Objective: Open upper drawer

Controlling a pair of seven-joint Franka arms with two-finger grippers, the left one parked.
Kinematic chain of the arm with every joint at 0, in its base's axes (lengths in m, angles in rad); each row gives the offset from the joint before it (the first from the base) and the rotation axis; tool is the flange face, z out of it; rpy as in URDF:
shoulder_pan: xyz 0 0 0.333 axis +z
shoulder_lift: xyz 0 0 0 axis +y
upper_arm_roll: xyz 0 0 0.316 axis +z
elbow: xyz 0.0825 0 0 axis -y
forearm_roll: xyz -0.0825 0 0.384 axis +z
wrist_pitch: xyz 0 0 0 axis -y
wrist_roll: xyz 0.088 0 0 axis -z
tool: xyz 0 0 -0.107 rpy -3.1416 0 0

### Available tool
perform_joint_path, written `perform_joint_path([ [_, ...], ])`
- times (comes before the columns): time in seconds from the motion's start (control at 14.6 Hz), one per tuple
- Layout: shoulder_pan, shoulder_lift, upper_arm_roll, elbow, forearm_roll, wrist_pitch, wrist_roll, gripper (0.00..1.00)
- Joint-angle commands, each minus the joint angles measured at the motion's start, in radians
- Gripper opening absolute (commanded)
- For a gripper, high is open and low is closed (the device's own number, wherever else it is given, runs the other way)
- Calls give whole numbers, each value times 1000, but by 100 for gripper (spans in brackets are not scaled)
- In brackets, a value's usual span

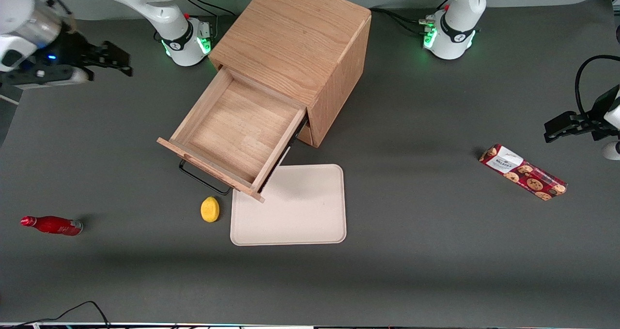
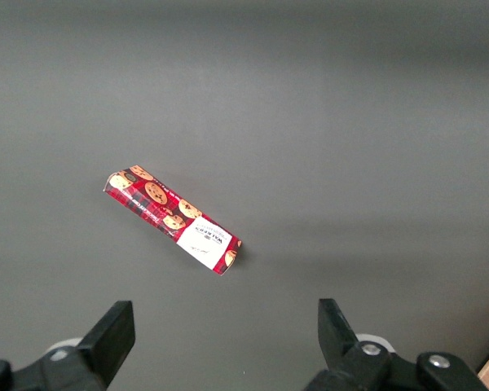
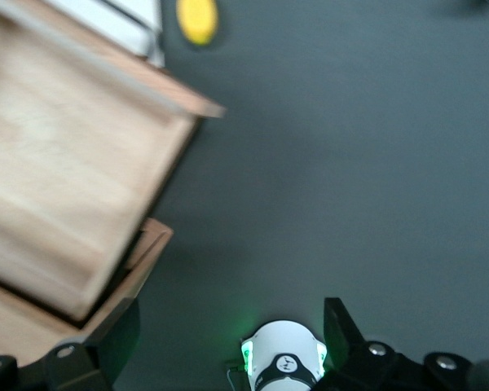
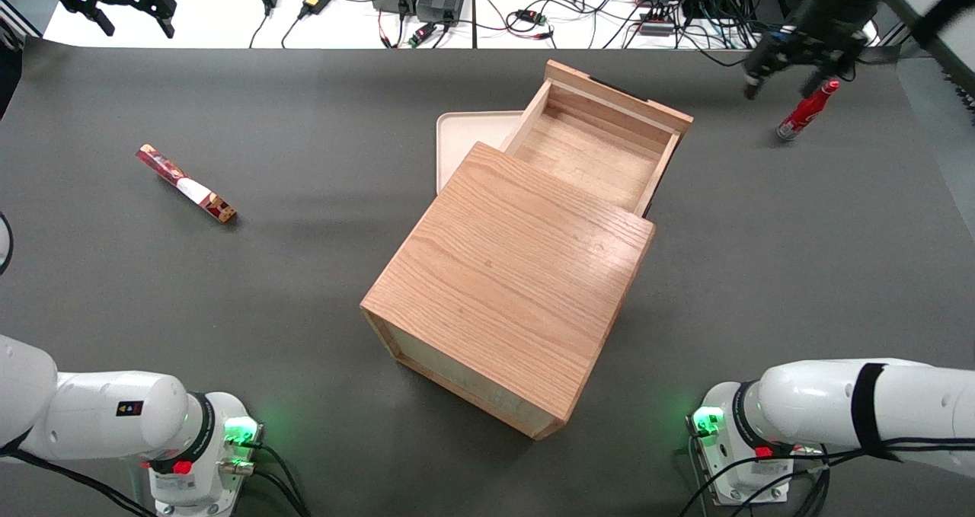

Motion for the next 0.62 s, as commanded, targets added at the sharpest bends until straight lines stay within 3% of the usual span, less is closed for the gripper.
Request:
perform_joint_path([
  [0.0,14,14,-20,-20,-80,32,12,100],
  [0.55,13,144,-9,223,-90,21,31,100],
])
